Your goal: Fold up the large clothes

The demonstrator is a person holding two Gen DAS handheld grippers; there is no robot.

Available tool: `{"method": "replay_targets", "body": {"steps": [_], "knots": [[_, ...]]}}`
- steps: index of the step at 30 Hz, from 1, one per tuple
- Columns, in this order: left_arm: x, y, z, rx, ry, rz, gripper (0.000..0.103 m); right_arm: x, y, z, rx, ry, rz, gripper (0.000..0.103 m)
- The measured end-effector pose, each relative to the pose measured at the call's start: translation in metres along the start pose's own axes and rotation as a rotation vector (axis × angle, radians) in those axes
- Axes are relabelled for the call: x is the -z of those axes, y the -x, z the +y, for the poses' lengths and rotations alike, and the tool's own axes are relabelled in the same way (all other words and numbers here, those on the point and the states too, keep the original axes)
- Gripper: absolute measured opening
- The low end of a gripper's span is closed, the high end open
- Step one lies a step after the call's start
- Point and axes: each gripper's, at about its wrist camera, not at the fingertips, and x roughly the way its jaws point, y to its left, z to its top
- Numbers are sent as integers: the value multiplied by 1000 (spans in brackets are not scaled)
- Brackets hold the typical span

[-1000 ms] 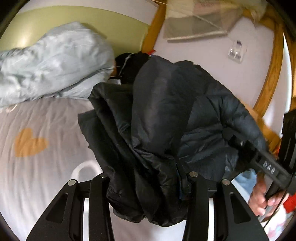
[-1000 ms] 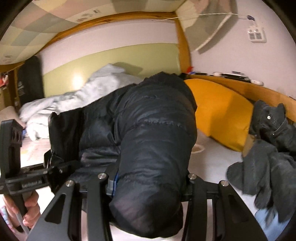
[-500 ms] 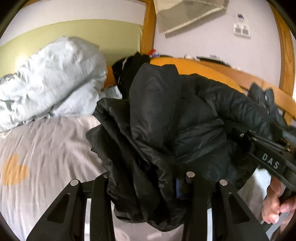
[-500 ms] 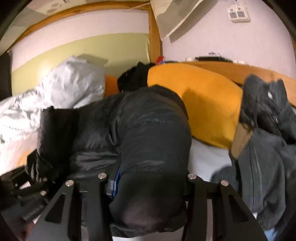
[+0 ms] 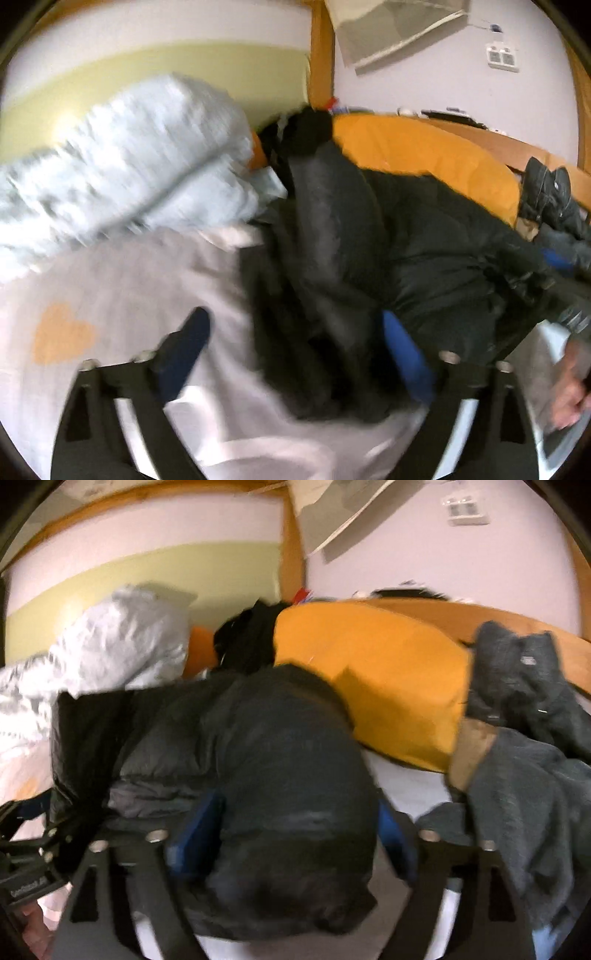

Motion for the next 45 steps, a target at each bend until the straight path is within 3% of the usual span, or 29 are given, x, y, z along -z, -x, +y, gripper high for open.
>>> {"method": "replay_targets", "body": {"steps": [4, 8, 12, 22, 26, 45], "knots": [[14, 47, 23, -21, -3, -79, 103, 2, 48, 0, -81, -59, -110, 103], [33, 85, 47, -64, 40, -158, 103, 14, 84, 23, -123, -20, -172, 103], [53, 99, 56, -75, 43, -189, 103, 37, 101, 45, -117, 38, -190, 103], [57, 112, 37, -123, -22, -258, 103, 58, 108, 82, -71, 212, -220, 103], [57, 120, 39, -111, -7, -300, 103, 56, 106, 77, -65, 196, -210, 103], [56, 116, 43, -99, 8, -283, 103, 54, 101, 72, -69, 178, -194, 103]]}}
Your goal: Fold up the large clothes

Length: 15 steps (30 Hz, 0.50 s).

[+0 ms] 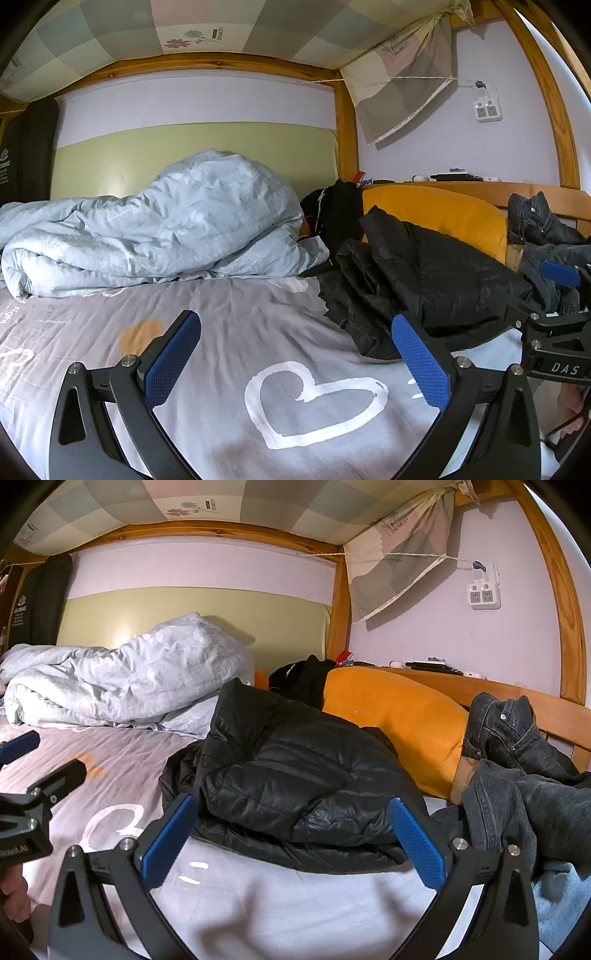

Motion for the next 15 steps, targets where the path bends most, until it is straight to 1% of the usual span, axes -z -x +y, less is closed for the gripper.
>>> {"method": "replay_targets", "body": {"steps": [15], "knots": [[0, 0, 0, 0, -2, 0, 103, 1, -2, -1, 3, -12, 19, 103]]}}
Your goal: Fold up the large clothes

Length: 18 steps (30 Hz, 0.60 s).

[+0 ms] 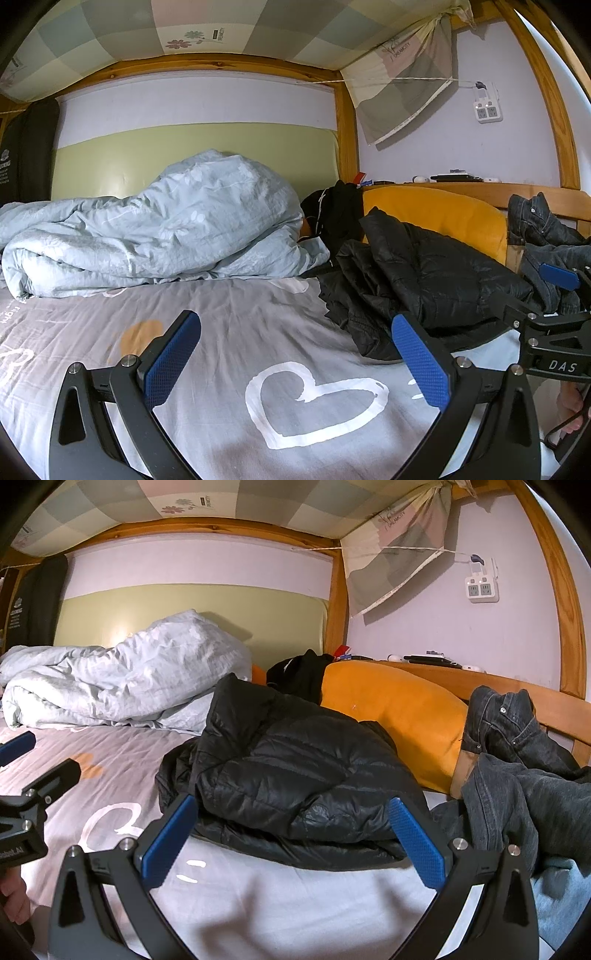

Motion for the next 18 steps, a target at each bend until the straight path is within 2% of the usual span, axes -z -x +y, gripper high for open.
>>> {"method": "replay_targets", "body": {"steps": [18], "knots": [[0, 0, 0, 0, -1, 0, 103, 0, 0, 0, 0, -1, 4, 103]]}}
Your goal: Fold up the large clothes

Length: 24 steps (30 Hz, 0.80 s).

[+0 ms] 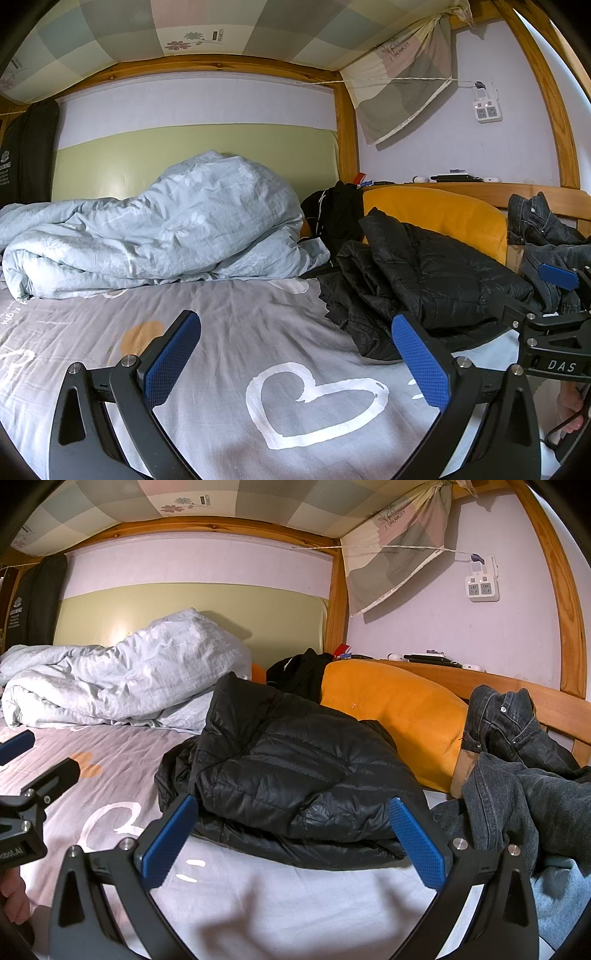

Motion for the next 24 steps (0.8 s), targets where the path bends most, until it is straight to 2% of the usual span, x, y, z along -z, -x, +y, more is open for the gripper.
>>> {"method": "replay_targets", "body": {"steps": [24], "knots": [[1, 0, 1, 13, -7, -5, 103, 0, -1, 0, -5, 2, 6, 103]]}}
